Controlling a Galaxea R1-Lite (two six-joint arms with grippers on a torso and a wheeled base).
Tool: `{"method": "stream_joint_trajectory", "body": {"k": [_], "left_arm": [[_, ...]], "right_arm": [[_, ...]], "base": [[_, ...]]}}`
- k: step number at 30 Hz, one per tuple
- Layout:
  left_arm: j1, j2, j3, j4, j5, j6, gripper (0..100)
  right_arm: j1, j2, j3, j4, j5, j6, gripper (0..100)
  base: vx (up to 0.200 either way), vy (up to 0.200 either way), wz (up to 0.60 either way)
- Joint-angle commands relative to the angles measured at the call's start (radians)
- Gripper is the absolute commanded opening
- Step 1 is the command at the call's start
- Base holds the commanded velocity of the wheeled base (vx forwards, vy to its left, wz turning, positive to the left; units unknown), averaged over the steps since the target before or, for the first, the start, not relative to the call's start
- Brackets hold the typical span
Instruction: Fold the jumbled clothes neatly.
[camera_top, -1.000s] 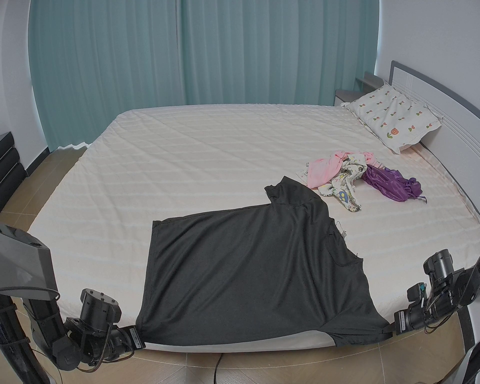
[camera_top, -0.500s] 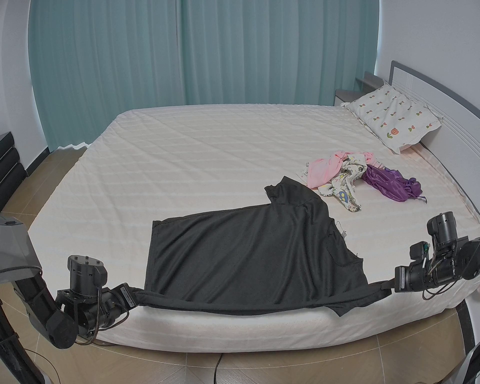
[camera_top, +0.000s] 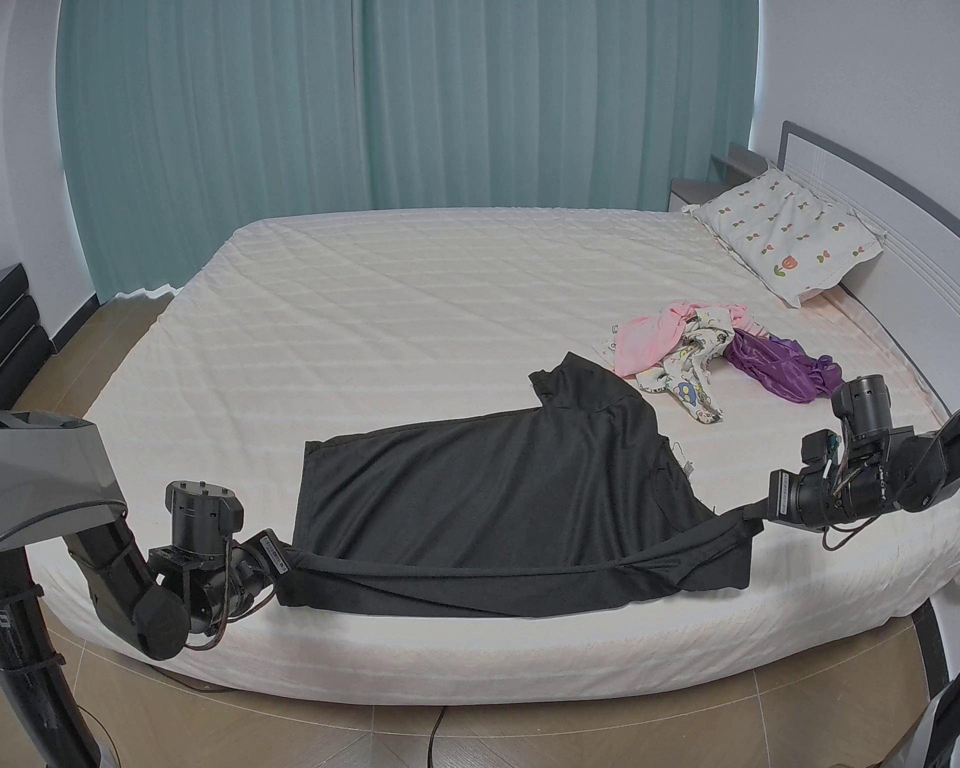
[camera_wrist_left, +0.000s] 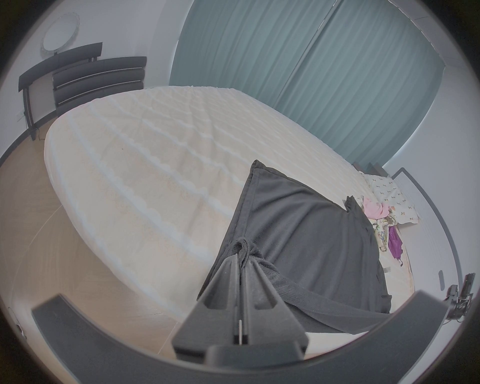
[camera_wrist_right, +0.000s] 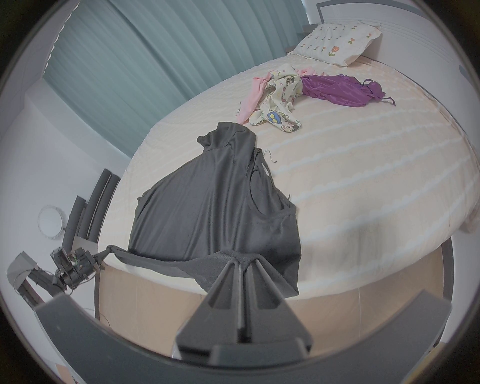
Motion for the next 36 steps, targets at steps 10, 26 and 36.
{"method": "stream_joint_trajectory", "body": {"k": [10,26,36], "left_arm": [[-0.001,0.063,-0.117,-0.001,0.003,-0.052,0],[0.012,0.046,-0.131,0.0,-0.024,-0.07,0],[0.018,0.146,-0.221,-0.001,-0.032,-0.071,0]], "right_arm": [[0.003,0.105,-0.157,-0.009,-0.087,0.145,0],[-0.006,0.116,-0.175,-0.012,-0.095,0.166,0],[-0.005,0.205,-0.229,-0.056,-0.093,0.191,0]], "base": [[0.0,0.0,0.0],[0.0,0.0,0.0],[0.0,0.0,0.0]]}}
